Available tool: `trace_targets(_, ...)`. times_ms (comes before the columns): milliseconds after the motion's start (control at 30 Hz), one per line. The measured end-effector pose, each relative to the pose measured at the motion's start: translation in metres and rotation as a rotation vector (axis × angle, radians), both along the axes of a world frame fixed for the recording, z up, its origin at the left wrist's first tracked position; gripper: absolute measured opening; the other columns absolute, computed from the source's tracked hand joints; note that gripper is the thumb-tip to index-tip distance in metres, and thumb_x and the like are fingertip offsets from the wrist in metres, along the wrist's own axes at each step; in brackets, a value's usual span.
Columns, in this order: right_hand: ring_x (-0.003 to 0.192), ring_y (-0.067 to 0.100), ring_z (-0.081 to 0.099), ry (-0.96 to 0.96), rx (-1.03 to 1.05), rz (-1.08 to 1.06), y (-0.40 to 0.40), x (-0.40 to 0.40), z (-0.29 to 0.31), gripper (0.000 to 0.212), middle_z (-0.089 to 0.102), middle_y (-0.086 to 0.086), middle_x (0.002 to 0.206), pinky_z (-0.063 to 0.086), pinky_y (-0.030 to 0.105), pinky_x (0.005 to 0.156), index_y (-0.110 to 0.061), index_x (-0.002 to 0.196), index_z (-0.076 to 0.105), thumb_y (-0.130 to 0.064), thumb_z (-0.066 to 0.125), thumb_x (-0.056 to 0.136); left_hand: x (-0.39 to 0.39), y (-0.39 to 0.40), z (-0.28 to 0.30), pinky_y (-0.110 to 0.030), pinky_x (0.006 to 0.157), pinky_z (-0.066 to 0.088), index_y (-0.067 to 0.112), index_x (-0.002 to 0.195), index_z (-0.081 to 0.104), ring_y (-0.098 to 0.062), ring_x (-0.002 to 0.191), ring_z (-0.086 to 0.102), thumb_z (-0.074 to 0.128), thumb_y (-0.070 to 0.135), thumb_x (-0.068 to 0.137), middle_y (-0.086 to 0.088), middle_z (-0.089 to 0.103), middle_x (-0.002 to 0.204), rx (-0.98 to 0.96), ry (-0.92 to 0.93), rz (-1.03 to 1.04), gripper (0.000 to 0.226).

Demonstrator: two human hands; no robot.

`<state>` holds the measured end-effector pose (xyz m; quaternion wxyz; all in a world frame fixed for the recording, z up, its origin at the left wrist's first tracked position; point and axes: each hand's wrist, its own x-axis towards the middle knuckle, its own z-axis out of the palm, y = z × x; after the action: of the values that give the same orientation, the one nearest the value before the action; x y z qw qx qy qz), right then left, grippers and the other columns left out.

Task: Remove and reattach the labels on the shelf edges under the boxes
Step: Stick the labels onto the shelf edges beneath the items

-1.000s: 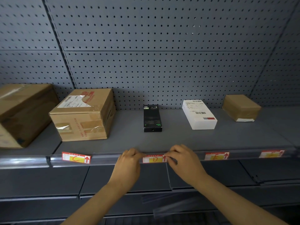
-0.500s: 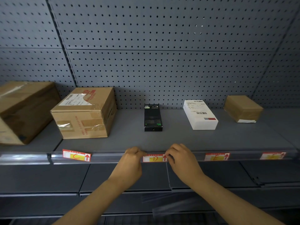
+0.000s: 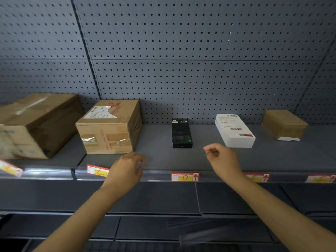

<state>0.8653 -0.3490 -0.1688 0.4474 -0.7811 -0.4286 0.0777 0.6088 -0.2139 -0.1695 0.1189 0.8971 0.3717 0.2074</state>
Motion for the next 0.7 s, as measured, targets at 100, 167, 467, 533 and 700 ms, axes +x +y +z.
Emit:
trace_targets(100, 0.093, 0.009, 0.057, -0.108, -0.046, 0.104, 0.010, -0.040, -0.006, 0.017, 0.062, -0.003, 0.102, 0.040, 0.010, 0.077, -0.018, 0.101, 0.067, -0.008, 0.058, 0.090, -0.027, 0.013, 0.002, -0.037, 0.088, 0.051, 0.016, 0.115, 0.064, -0.026, 0.103, 0.060, 0.062, 0.012, 0.086, -0.005, 0.062, 0.118, -0.001, 0.042, 0.018, 0.029)
trace_targets(167, 0.106, 0.011, 0.054, -0.167, -0.046, 0.158, 0.024, -0.069, -0.007, 0.019, 0.060, -0.002, 0.111, 0.039, 0.016, 0.088, -0.018, 0.104, 0.066, -0.009, 0.058, 0.090, -0.050, 0.028, 0.003, -0.037, 0.088, 0.051, 0.017, 0.116, 0.063, -0.025, 0.105, 0.060, 0.063, 0.015, 0.085, -0.003, 0.062, 0.120, 0.004, 0.067, 0.043, 0.031)
trace_targets(467, 0.120, 0.014, 0.045, -0.340, -0.096, 0.218, 0.095, -0.199, -0.018, 0.032, 0.055, -0.004, 0.126, 0.039, 0.027, 0.101, -0.023, 0.120, 0.060, -0.020, 0.062, 0.088, -0.154, 0.111, 0.009, -0.032, 0.086, 0.045, 0.027, 0.125, 0.057, -0.022, 0.108, 0.058, 0.063, 0.028, 0.084, 0.002, 0.061, 0.118, 0.070, 0.249, -0.023, 0.042)
trace_targets(533, 0.115, 0.015, 0.048, -0.365, -0.099, 0.211, 0.107, -0.222, -0.021, 0.030, 0.056, -0.004, 0.120, 0.040, 0.026, 0.097, -0.022, 0.116, 0.063, -0.019, 0.064, 0.086, -0.163, 0.120, 0.007, -0.031, 0.083, 0.044, 0.026, 0.125, 0.057, -0.022, 0.106, 0.059, 0.061, 0.026, 0.085, 0.001, 0.062, 0.115, 0.072, 0.250, -0.075, 0.040)
trace_targets(700, 0.106, 0.013, 0.049, -0.429, -0.154, 0.187, 0.122, -0.260, -0.030, 0.025, 0.054, -0.004, 0.112, 0.044, 0.026, 0.087, -0.022, 0.114, 0.064, -0.021, 0.059, 0.090, -0.157, 0.119, -0.005, -0.034, 0.095, 0.047, 0.022, 0.119, 0.063, -0.020, 0.111, 0.058, 0.058, 0.020, 0.088, 0.002, 0.063, 0.121, 0.030, 0.184, -0.212, 0.031)
